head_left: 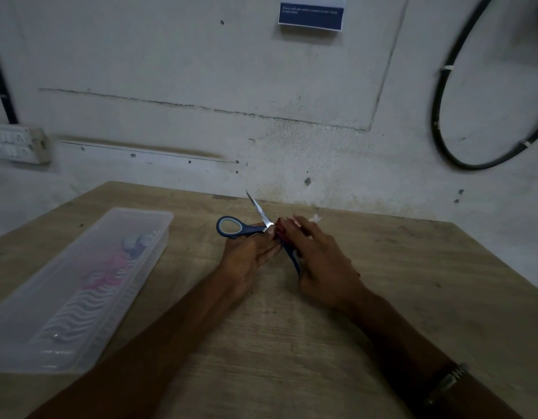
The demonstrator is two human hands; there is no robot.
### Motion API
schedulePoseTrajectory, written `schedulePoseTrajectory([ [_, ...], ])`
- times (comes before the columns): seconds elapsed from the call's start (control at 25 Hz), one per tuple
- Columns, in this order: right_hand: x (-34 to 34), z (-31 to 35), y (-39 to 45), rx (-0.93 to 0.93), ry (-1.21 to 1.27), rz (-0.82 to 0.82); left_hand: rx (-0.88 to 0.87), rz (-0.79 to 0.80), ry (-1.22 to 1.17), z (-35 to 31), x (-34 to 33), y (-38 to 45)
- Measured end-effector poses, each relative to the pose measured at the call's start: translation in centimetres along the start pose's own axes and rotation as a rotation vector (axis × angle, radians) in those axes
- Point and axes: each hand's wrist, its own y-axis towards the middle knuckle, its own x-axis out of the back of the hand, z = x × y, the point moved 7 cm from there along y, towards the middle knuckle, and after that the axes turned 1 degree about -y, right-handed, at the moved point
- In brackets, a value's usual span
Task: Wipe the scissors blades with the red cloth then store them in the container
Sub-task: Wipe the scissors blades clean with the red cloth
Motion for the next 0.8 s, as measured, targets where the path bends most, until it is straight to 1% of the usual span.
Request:
schedulePoseTrajectory([
  [0.04, -0.4, 0.1, 0.0, 0.011, -0.034, 0.034, 0.003, -0.013, 0.001, 0.1, 0.1, 0.1],
  [0.08, -0.5, -0.2, 0.2, -0.001, -0.080, 0.027, 0.003, -0.022, 0.002, 0.1, 0.1, 0.1],
  [0.16, 0.2, -1.3, 0.3, -0.079, -0.159, -0.040, 0.007, -0.031, -0.003, 0.1, 0.2, -0.1],
  [0.24, 0.6, -2.1, 0.2, -0.125, -0.152, -0.048, 0.015, -0.045, -0.009, 0.2, 0.2, 0.0],
  [0.36, 0.2, 0.2, -0.2, -0.007, -0.097, 0.010, 0.003, -0.053, -0.034, 0.1, 0.4, -0.1],
  [0.44, 0.1, 1.0, -0.2, 0.018, -0.149, -0.002, -0.003, -0.054, -0.034, -0.1, 0.5, 0.1],
  [0.52, 0.4, -0.1, 0.0, -0.042, -0.195, -0.068, 0.000, -0.074, -0.018, 0.0, 0.4, 0.0],
  [0.6, 0.6, -1.5, 0.1, -0.140, -0.134, -0.095, 0.023, -0.083, -0.014, 0.1, 0.3, -0.1],
  [0.64, 0.6, -1.7, 0.2, -0.142, -0.076, -0.096, 0.029, -0.074, -0.012, 0.1, 0.2, -0.1],
  [0.72, 0.2, -0.5, 0.2, -0.055, -0.014, -0.044, 0.033, -0.054, -0.027, 0.1, -0.1, -0.3],
  [0.8, -0.4, 0.8, 0.0, 0.023, -0.044, 0.023, 0.022, -0.076, -0.056, -0.1, 0.2, -0.4],
])
